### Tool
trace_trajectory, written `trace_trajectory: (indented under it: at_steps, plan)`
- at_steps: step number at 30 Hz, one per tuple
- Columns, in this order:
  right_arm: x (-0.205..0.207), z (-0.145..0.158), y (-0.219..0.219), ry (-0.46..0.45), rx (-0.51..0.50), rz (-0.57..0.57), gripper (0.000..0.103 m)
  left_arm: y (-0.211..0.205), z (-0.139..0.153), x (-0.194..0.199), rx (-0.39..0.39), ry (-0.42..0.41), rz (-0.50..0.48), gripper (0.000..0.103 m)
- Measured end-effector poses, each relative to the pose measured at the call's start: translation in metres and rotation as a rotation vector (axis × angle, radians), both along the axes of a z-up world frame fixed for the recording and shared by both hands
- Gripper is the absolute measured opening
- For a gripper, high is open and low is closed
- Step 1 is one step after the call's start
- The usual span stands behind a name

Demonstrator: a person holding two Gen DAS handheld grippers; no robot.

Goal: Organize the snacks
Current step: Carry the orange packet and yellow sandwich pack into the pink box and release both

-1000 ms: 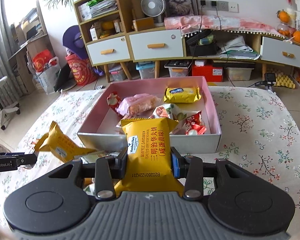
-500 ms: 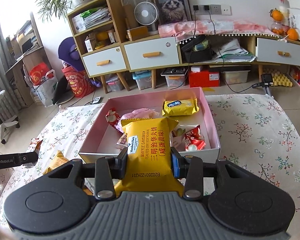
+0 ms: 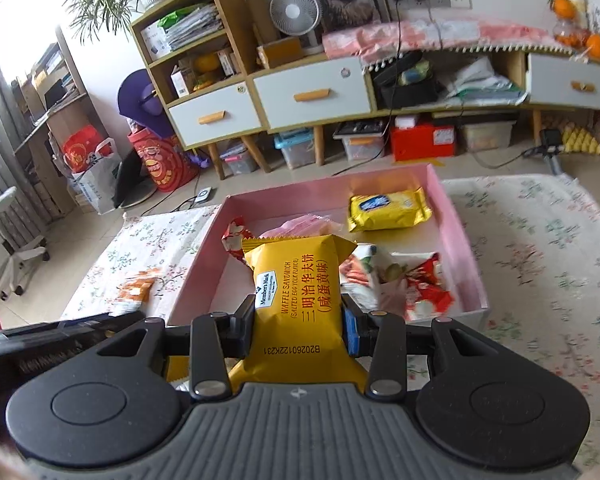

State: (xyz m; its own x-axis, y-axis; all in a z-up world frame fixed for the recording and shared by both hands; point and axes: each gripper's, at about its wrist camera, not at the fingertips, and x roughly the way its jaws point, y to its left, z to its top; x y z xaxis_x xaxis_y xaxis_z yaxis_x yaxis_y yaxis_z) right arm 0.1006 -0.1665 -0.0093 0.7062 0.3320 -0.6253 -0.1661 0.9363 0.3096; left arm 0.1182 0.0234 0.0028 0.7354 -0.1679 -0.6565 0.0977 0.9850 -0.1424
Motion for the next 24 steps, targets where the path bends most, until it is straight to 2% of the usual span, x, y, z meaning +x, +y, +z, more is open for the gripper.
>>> trace_trajectory:
  at_steps: [6,10,15,24]
  plan:
    - [0.019,-0.011,0.002,0.042,-0.014,-0.005,0.038,-0.014,-0.014,0.024,0.036,0.039,-0.075,0.033]
    - [0.026,-0.012,0.001,0.029,-0.018,-0.001,0.038,-0.021,-0.023,0.036,0.066,0.054,-0.105,0.033]
    - [0.034,-0.017,0.009,0.023,-0.073,0.002,0.038,-0.026,-0.032,0.05,0.086,0.071,-0.116,0.033]
    - [0.043,-0.023,0.005,0.031,-0.068,-0.022,0.039,-0.025,-0.04,0.06,0.088,0.064,-0.117,0.035]
